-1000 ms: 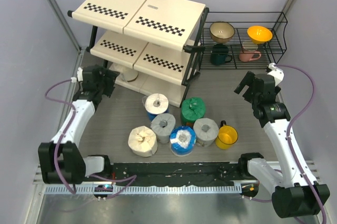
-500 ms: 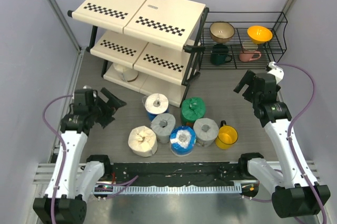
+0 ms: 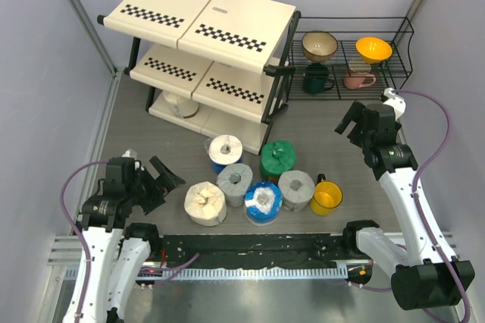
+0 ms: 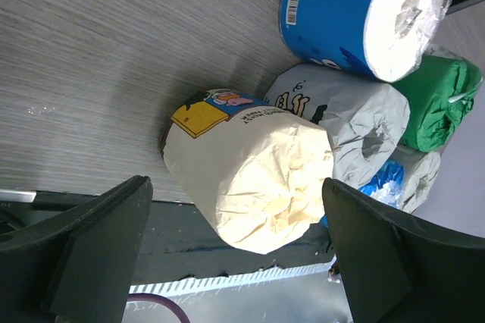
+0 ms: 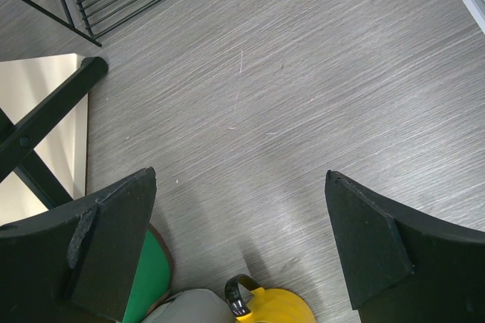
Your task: Place and organize the paper towels onto the shelf
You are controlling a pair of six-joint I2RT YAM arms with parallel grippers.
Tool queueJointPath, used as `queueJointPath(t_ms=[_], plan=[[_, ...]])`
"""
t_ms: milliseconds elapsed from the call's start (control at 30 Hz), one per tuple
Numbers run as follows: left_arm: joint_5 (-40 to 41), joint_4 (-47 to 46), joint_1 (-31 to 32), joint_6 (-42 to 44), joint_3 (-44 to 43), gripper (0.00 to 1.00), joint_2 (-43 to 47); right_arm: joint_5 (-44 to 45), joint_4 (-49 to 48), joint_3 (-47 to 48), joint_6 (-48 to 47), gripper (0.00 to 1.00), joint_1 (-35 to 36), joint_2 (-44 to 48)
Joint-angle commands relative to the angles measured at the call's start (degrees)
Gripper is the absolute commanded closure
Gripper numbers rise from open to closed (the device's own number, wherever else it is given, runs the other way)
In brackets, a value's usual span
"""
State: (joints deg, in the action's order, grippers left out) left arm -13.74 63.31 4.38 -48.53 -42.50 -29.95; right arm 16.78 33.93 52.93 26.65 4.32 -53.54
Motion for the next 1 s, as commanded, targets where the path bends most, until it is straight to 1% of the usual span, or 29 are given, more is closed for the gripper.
queueJointPath(t_ms=[0,100,300,400,500,567,633,667,767,900,967], plan=[[-1.03,-2.05,0.19,1.42,0.49,0.0,-0.63,-0.34,-1.06,1.83,-0.73,0.02,-0.01,0.63],[-2.08,-3.19,0.1,1.16,0.84,0.0,-1.51,-0.08,-0.97,1.48,-0.64,0.02,0.08,0.98],[-1.38,-4.95,0.54,0.46,1.54,0.0,-2.21,-0.16,-1.06,0.86,-0.38,0.02,0.08,1.07],[-1.03,-8.01,1.94,-2.0,2.77,0.0,-3.09,-0.25,-1.06,0.69,0.06,0.02,0.08,0.81],[2.38,-11.53,5.62,-5.16,2.25,0.0,-5.63,-0.77,-1.32,0.42,0.94,0.02,0.08,0.37],[6.76,-13.11,9.93,-6.83,1.55,0.0,-7.91,-1.48,-1.68,0.25,1.21,0.02,0.08,0.1],[9.59,-13.12,14.05,-7.19,0.14,0.0,-9.68,-1.92,-1.68,0.51,1.12,0.02,-0.01,-0.07],[11.69,-12.34,14.94,-7.1,-0.3,0.0,-10.81,-2.01,-1.68,0.6,1.21,0.02,0.08,-0.16],[13.12,-11.19,16.44,-7.1,-0.83,0.0,-10.48,-1.75,-1.68,0.86,1.21,0.02,-0.01,0.36],[13.39,-9.35,16.45,-7.45,1.36,0.0,-7.15,-1.83,-1.76,0.6,1.56,0.02,0.08,0.45],[13.12,-9.52,16.45,-7.98,2.76,0.02,-6.7,-1.92,-1.77,0.6,1.56,0.02,0.08,0.1]])
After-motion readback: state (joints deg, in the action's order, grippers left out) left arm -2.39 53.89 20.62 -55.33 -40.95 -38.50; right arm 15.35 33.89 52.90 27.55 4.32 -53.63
